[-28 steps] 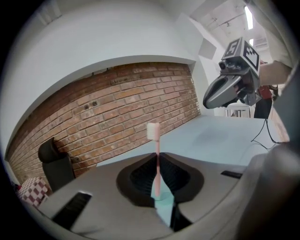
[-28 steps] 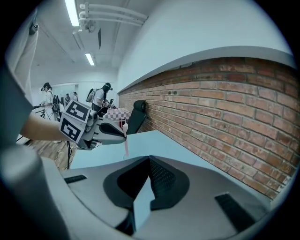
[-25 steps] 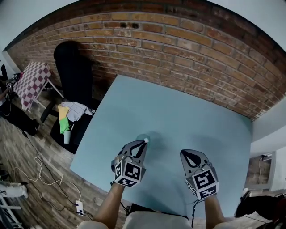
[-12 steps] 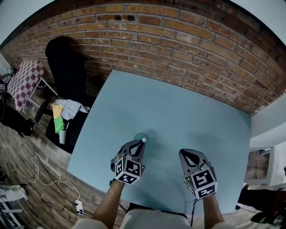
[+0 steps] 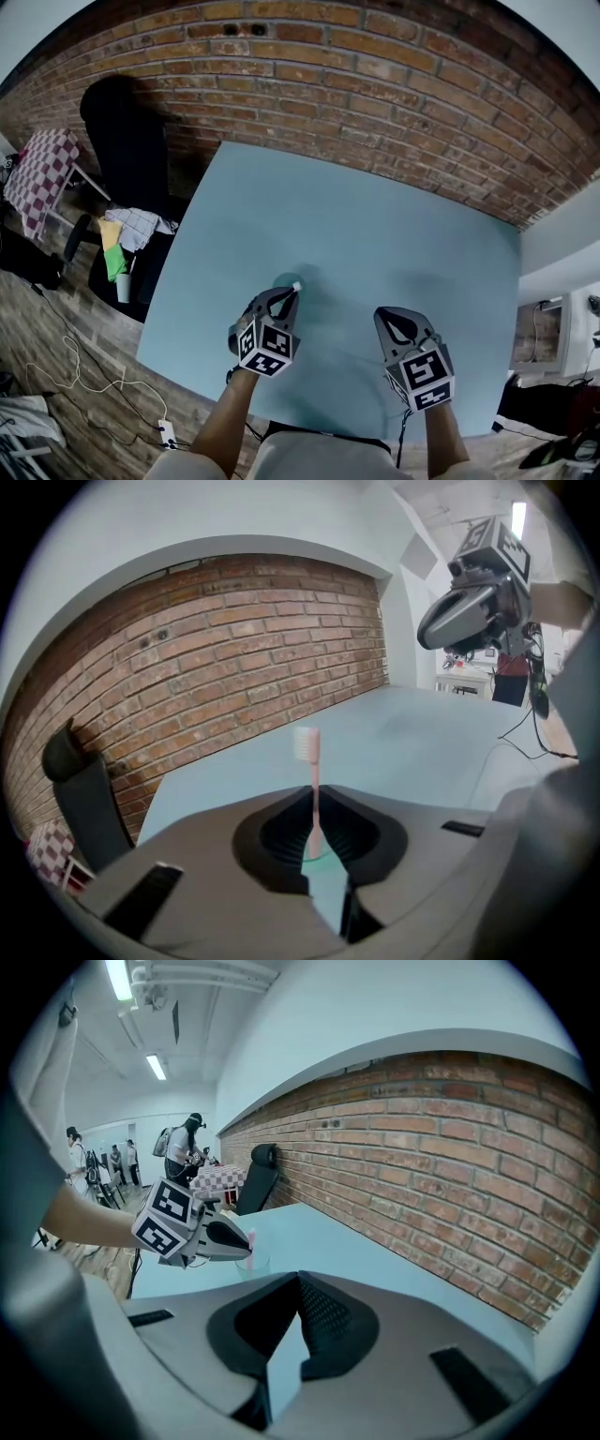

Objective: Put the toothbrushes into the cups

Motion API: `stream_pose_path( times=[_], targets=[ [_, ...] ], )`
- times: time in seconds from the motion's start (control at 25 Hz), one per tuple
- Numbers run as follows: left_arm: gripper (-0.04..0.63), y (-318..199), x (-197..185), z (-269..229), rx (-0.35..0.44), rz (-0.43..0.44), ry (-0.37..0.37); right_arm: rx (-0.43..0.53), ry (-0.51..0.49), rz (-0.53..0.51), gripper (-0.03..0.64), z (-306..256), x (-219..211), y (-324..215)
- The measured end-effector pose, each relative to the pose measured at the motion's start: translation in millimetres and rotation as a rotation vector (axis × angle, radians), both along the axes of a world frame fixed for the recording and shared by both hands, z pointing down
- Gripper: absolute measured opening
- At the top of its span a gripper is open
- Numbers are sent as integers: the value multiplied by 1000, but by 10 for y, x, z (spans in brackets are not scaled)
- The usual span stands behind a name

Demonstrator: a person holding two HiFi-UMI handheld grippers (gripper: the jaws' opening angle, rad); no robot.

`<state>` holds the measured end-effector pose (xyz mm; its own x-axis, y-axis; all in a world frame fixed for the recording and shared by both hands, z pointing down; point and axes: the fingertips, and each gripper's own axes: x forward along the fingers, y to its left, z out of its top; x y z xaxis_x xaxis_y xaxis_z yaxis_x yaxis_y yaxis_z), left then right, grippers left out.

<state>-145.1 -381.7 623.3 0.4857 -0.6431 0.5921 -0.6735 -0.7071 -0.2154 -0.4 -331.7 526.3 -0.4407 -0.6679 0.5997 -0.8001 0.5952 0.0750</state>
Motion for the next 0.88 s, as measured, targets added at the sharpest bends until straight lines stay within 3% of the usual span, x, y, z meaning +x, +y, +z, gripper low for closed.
stream_pose_path(
  times=[0.88],
  targets=[
    [51,-172,189,98,-67,40,-30,-18,13,9,6,63,91,141]
  ],
)
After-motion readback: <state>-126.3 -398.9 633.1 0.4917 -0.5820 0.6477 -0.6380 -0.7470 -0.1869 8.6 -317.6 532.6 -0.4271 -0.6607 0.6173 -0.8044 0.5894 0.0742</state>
